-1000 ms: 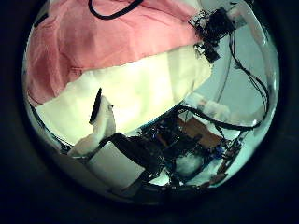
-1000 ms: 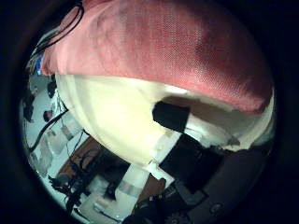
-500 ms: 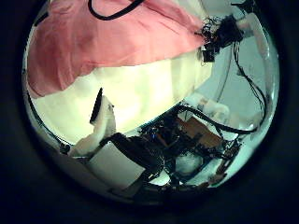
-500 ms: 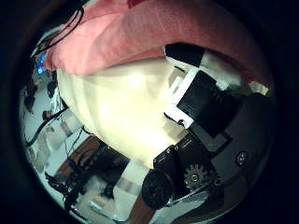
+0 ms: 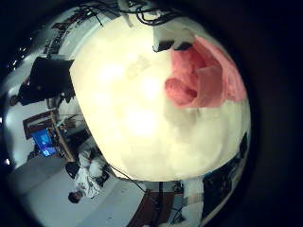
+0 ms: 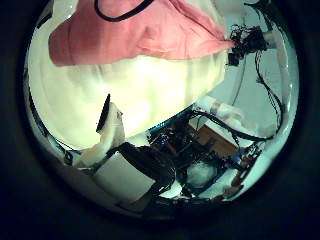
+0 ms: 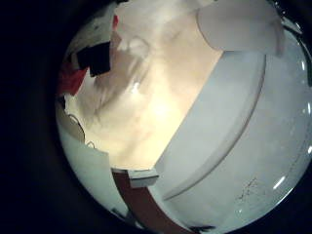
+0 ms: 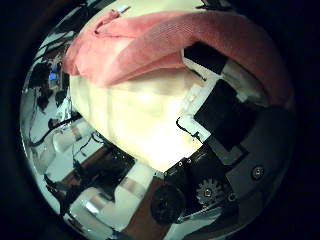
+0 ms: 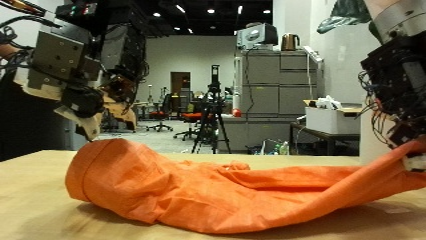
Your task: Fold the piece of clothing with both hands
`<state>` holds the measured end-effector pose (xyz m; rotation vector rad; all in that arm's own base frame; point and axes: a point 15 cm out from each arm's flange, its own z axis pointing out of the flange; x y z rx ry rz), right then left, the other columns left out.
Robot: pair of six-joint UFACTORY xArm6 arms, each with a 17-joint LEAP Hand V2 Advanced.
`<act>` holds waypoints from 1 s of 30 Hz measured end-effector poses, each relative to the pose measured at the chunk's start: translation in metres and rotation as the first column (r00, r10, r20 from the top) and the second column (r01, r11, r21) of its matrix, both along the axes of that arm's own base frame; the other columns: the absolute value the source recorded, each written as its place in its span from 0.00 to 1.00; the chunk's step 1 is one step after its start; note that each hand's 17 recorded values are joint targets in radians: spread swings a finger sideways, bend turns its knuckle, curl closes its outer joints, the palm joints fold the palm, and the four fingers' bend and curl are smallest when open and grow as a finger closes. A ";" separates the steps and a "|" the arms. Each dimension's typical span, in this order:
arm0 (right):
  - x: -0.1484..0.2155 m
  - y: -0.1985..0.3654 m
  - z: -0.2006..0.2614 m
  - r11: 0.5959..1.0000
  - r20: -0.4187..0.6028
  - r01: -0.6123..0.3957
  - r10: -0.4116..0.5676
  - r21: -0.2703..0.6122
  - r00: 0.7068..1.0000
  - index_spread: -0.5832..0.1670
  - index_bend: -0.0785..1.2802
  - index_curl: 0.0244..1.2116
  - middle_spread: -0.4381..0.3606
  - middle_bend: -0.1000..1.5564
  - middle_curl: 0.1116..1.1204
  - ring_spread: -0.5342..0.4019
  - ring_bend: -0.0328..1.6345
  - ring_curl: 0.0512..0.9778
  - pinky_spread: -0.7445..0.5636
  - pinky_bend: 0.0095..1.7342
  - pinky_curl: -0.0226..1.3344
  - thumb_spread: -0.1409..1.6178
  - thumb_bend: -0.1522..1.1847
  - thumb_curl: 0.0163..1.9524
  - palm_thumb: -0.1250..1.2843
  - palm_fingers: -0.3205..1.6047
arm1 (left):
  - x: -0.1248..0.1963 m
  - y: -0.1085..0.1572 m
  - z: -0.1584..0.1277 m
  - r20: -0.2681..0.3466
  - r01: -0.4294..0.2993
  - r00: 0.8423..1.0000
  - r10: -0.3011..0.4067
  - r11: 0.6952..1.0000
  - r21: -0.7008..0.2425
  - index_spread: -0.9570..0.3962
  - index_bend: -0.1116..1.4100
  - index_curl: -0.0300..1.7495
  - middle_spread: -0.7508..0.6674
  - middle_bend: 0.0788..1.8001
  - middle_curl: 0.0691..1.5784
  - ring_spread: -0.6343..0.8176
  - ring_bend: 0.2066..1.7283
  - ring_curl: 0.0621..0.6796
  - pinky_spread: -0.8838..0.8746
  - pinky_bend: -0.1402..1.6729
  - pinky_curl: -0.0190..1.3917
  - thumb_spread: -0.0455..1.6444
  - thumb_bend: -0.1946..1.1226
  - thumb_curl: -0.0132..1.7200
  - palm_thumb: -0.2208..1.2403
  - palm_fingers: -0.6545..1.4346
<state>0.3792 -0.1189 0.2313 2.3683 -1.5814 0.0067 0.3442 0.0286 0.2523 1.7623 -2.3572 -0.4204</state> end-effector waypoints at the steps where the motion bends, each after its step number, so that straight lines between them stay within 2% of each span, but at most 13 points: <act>1: -0.001 -0.003 0.004 1.000 0.009 0.002 -0.002 -0.001 1.000 0.41 0.83 0.71 0.38 0.84 0.68 0.33 0.82 0.71 0.34 0.66 0.65 0.74 0.16 0.30 0.90 0.72 | -0.001 0.005 0.001 0.004 -0.009 1.000 0.009 1.000 -0.002 0.82 0.17 0.16 0.77 0.07 0.16 0.80 0.22 0.24 0.76 0.31 0.23 0.69 0.13 0.23 0.58 0.31; 9: -0.001 0.003 0.039 1.000 0.092 0.001 -0.002 0.009 0.996 0.41 0.83 0.73 0.38 0.84 0.69 0.34 0.82 0.72 0.35 0.65 0.69 0.75 0.14 0.32 0.90 0.72 | -0.017 0.029 -0.005 -0.018 -0.053 0.998 0.053 0.998 -0.014 0.82 0.17 0.16 0.77 0.07 0.17 0.80 0.22 0.24 0.76 0.31 0.23 0.69 0.13 0.23 0.58 0.31; 15: 0.001 0.050 0.071 0.996 0.149 -0.079 0.072 0.041 0.986 0.41 0.82 0.73 0.38 0.84 0.70 0.34 0.82 0.73 0.35 0.64 0.72 0.75 0.13 0.34 0.90 0.72 | -0.029 0.042 -0.004 -0.020 -0.088 0.996 0.088 0.996 -0.014 0.83 0.17 0.16 0.78 0.07 0.17 0.80 0.23 0.25 0.76 0.31 0.23 0.69 0.13 0.23 0.58 0.31; 23: 0.022 0.147 0.135 0.963 0.277 -0.261 0.233 0.070 0.932 0.42 0.82 0.74 0.37 0.83 0.70 0.34 0.82 0.74 0.34 0.62 0.75 0.74 0.11 0.36 0.90 0.72 | -0.040 0.053 -0.009 -0.031 -0.128 0.991 0.127 0.992 -0.023 0.83 0.17 0.16 0.79 0.07 0.16 0.80 0.23 0.25 0.76 0.31 0.23 0.69 0.13 0.23 0.58 0.31; 30: 0.047 0.248 0.151 0.910 0.306 -0.408 0.368 0.076 0.878 0.42 0.82 0.74 0.38 0.83 0.70 0.34 0.81 0.74 0.34 0.62 0.77 0.74 0.11 0.37 0.90 0.73 | -0.051 0.056 -0.021 -0.062 -0.155 0.986 0.152 0.987 -0.033 0.83 0.17 0.16 0.79 0.07 0.16 0.80 0.23 0.25 0.77 0.31 0.23 0.69 0.13 0.23 0.58 0.31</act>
